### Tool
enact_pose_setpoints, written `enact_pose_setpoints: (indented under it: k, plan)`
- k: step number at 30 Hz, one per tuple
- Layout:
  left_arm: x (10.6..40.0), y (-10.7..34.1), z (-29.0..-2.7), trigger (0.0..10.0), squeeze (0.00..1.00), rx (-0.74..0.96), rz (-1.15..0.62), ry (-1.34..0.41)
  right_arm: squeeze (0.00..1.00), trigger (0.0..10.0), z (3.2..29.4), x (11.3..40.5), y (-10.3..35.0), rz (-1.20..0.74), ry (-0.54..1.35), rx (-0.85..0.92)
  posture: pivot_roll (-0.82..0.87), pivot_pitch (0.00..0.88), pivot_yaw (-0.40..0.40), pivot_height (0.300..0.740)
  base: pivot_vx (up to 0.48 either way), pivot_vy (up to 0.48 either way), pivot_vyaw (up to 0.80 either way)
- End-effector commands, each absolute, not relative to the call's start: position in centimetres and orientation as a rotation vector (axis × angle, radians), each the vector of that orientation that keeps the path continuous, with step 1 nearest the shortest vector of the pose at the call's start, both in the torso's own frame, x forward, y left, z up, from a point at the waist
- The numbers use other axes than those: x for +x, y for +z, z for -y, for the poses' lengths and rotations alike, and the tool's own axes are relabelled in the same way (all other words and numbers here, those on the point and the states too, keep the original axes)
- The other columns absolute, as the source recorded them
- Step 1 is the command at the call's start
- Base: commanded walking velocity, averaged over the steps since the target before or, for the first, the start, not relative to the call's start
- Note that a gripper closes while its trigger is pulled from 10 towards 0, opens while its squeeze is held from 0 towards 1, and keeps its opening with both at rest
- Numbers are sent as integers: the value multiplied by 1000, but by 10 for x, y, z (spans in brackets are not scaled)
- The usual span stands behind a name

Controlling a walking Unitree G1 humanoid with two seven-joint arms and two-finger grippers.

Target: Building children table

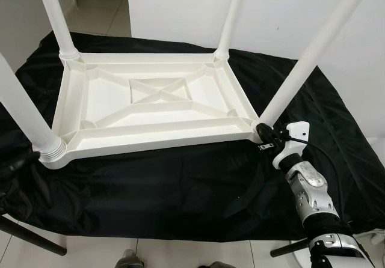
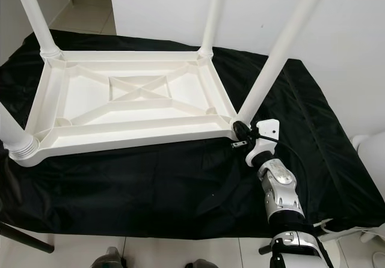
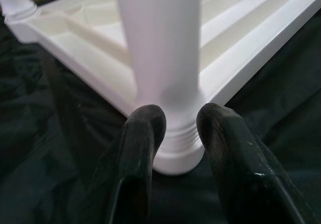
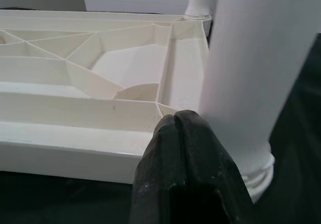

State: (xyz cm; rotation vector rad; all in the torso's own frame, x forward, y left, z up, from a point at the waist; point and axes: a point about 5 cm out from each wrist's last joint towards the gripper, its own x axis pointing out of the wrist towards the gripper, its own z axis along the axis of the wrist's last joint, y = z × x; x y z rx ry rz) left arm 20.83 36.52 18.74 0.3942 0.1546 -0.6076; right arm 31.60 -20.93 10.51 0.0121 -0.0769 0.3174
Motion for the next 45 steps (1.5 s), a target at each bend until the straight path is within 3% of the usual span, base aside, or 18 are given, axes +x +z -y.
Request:
enact_pose_setpoints:
  k: [1, 12, 15, 17, 32, 33, 40, 41, 45]
  plan:
    - [211, 191, -374, 10000, 0, 427, -133, -478, 0, 10000, 211, 316, 103, 75, 315, 11, 300, 41, -108, 740, 0, 0, 0]
    - [227, 204, -404, 10000, 0, 583, -114, -203, 0, 10000, 207, 320, 104, 78, 324, 14, 313, 38, -113, 740, 0, 0, 0]
    - [250, 217, -419, 10000, 0, 633, -86, 66, 0, 10000, 203, 323, 106, 83, 328, 16, 298, 40, -102, 740, 0, 0, 0]
    - [267, 225, -419, 10000, 0, 640, -63, 152, 0, 10000, 200, 323, 106, 87, 331, 17, 291, 39, -97, 740, 0, 0, 0]
    - [321, 231, -381, 10000, 0, 594, 12, 166, 0, 10000, 187, 312, 96, 81, 321, 36, 207, 38, -45, 740, 0, 0, 0]
    - [332, 228, -366, 10000, 0, 560, 36, 93, 0, 10000, 180, 311, 89, 45, 295, 45, 198, 41, -39, 740, 0, 0, 0]
    - [343, 217, -335, 10000, 0, 521, 79, -62, 0, 10000, 174, 314, 81, 6, 184, 55, 178, 45, -38, 740, 0, 0, 0]
    - [346, 210, -317, 10000, 0, 486, 122, -166, 0, 10000, 171, 318, 79, -7, 107, 87, 177, 48, -46, 740, 0, 0, 0]
    - [348, 205, -304, 10000, 0, 439, 158, -249, 0, 10000, 171, 320, 79, 0, 42, 97, 177, 51, -56, 740, 0, 0, 0]
